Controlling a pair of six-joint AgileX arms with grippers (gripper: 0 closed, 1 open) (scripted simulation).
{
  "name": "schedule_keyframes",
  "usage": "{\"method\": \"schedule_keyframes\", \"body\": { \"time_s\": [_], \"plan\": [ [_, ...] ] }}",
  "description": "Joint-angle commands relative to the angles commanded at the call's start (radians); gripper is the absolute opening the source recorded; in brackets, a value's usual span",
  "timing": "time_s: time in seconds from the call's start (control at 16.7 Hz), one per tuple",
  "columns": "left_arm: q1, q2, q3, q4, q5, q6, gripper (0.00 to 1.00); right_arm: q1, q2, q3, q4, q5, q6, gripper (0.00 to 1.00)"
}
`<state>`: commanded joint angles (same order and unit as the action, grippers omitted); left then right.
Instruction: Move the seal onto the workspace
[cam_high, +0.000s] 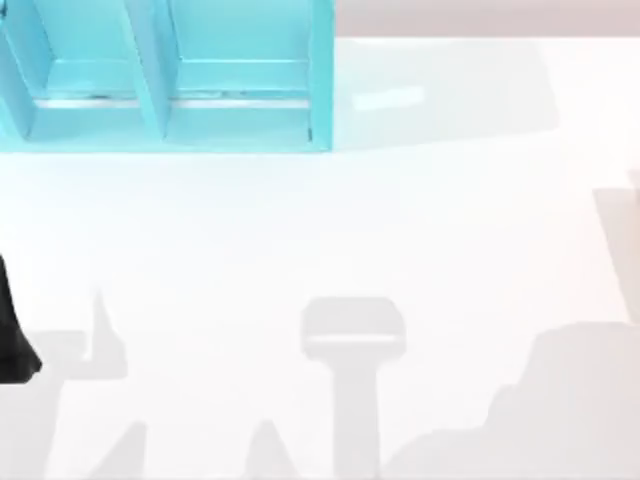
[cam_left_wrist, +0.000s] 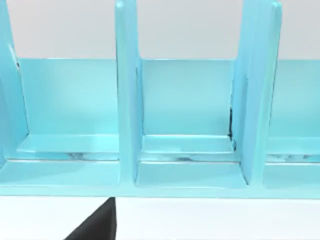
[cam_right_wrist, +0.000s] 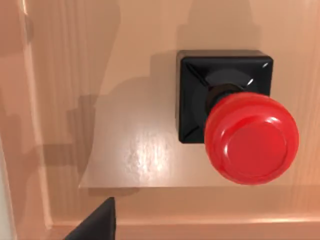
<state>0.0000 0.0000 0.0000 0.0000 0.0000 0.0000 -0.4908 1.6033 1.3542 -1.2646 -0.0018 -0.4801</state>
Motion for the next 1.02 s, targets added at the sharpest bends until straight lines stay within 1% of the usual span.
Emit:
{"method": "schedule_keyframes", "body": {
  "time_s": [0.18,0.6,0.72,1.02],
  "plan": [
    [0.0,0.0,0.0,0.0,0.0,0.0,1.0,-0.022,0.068,0.065,-0.054,-0.001,-0.022,1.0],
    [0.0,0.0,0.0,0.0,0.0,0.0,1.0,-0.019,0.071,0.049,-0.038,0.0,-0.02,1.0],
    [0.0,0.0,0.0,0.0,0.0,0.0,1.0,-0.019,0.082,-0.002,0.019,-0.001,-0.018,1.0],
    [0.0,0.0,0.0,0.0,0.0,0.0,1.0,-0.018,0.131,-0.186,0.269,0.0,-0.016,1.0]
  ]
}}
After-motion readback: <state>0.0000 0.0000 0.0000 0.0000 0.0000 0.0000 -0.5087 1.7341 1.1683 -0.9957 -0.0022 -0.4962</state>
